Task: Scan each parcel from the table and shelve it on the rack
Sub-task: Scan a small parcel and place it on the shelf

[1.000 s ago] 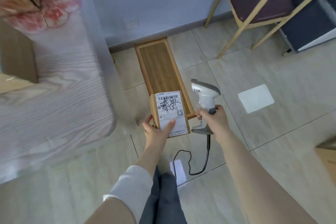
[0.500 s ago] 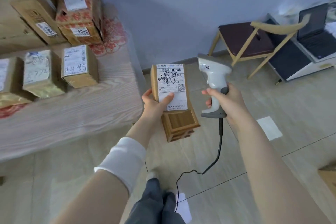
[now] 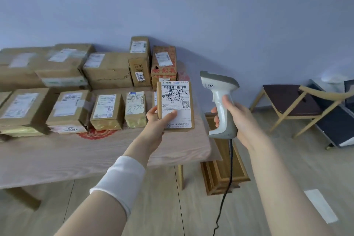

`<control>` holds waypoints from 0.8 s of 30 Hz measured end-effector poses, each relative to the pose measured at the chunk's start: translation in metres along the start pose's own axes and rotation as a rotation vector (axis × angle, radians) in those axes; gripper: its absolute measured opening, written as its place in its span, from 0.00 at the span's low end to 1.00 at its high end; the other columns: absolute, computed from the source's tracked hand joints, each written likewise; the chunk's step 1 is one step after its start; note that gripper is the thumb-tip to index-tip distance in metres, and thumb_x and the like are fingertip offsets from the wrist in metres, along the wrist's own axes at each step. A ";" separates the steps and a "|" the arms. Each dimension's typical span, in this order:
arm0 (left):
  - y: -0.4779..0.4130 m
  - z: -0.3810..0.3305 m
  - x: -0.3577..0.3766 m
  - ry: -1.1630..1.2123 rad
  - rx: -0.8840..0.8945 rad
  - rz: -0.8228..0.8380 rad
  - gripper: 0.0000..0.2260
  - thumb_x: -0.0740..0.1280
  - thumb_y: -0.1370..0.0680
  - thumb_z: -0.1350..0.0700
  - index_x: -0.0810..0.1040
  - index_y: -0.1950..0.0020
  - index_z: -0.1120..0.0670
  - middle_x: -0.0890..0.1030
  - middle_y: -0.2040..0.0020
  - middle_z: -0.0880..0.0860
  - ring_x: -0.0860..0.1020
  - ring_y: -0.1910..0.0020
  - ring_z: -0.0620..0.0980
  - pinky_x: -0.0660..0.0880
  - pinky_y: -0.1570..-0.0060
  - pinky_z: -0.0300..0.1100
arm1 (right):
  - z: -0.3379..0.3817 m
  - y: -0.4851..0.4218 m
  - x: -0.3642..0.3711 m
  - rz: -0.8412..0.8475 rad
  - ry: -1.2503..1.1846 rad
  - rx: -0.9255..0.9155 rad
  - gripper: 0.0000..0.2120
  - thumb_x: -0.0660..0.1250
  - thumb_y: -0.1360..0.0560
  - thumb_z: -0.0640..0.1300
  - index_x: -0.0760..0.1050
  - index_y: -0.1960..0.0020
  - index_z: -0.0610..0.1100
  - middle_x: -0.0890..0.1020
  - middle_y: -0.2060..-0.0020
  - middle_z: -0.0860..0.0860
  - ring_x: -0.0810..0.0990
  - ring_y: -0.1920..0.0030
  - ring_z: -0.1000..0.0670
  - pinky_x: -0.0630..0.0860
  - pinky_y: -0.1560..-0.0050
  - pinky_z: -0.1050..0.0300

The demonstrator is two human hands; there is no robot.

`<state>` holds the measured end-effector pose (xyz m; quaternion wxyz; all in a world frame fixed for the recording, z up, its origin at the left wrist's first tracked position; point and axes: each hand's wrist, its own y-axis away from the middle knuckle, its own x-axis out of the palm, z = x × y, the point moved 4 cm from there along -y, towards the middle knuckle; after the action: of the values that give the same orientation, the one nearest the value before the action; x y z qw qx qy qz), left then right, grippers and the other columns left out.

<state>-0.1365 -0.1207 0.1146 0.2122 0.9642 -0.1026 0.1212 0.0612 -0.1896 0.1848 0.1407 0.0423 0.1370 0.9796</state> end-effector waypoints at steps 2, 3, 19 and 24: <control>0.000 -0.022 -0.031 0.018 0.057 -0.009 0.32 0.68 0.24 0.59 0.52 0.27 0.50 0.78 0.41 0.51 0.77 0.45 0.50 0.72 0.53 0.38 | 0.007 -0.005 0.033 0.045 -0.032 0.000 0.13 0.63 0.23 0.52 0.76 0.48 0.43 0.83 0.66 0.52 0.78 0.68 0.53 0.78 0.64 0.58; -0.001 -0.031 -0.045 0.027 0.081 -0.026 0.31 0.69 0.24 0.59 0.53 0.29 0.49 0.78 0.41 0.51 0.78 0.46 0.49 0.73 0.55 0.37 | 0.010 -0.008 0.048 0.076 -0.050 -0.008 0.11 0.63 0.23 0.51 0.76 0.48 0.44 0.83 0.66 0.51 0.78 0.67 0.52 0.77 0.62 0.57; -0.037 -0.125 -0.130 -0.012 0.351 -0.210 0.31 0.69 0.25 0.54 0.55 0.28 0.51 0.74 0.37 0.54 0.78 0.44 0.49 0.76 0.49 0.41 | 0.060 -0.075 0.175 0.529 -0.377 -0.024 0.21 0.62 0.29 0.45 0.72 0.38 0.36 0.76 0.69 0.48 0.76 0.69 0.51 0.77 0.67 0.58; -0.049 -0.135 -0.163 0.082 0.302 -0.086 0.31 0.69 0.25 0.56 0.55 0.28 0.52 0.79 0.44 0.50 0.79 0.48 0.47 0.75 0.46 0.43 | 0.065 -0.089 0.221 0.637 -0.455 0.015 0.33 0.81 0.44 0.47 0.76 0.42 0.38 0.75 0.68 0.47 0.76 0.67 0.49 0.77 0.67 0.57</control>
<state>-0.3044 0.0054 0.1699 0.0739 0.9829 -0.0331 0.1653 -0.1186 -0.0275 0.2321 -0.1438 0.3001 0.0896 0.9388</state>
